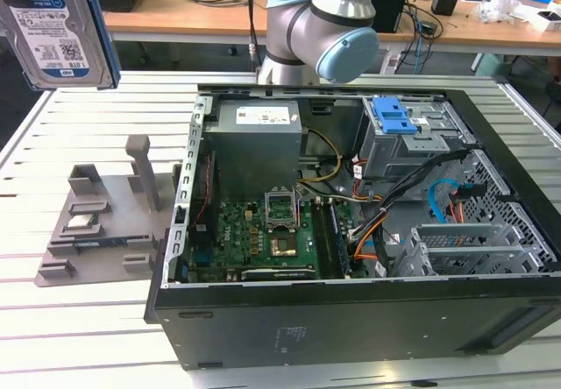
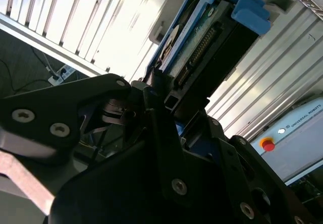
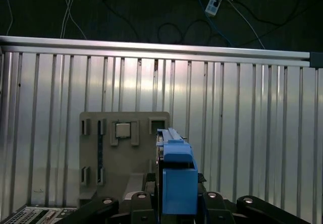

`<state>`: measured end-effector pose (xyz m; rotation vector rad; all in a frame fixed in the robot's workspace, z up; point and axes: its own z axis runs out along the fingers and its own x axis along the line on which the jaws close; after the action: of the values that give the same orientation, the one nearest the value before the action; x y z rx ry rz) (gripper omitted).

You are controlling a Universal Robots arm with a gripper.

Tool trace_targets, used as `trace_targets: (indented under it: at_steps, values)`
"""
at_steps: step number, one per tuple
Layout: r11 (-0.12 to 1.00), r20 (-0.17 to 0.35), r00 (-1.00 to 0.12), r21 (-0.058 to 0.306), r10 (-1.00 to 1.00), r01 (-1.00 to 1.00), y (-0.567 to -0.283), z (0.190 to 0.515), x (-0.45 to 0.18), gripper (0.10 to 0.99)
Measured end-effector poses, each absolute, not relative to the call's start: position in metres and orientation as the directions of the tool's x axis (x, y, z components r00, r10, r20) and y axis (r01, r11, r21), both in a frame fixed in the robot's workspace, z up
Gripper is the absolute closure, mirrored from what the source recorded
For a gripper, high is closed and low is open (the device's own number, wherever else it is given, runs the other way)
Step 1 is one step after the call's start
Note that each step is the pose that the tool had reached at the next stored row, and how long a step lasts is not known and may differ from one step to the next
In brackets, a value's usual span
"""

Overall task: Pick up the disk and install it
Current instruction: 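Pick up the disk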

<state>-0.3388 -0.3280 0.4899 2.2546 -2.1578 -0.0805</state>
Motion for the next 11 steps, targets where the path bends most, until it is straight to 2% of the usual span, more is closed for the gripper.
trace_targets:
  at_steps: [11]
  values:
    - [-0.044, -0.024, 0.043, 0.052, -0.999, -0.998, -0.328, 0.51, -0.339, 0.722]
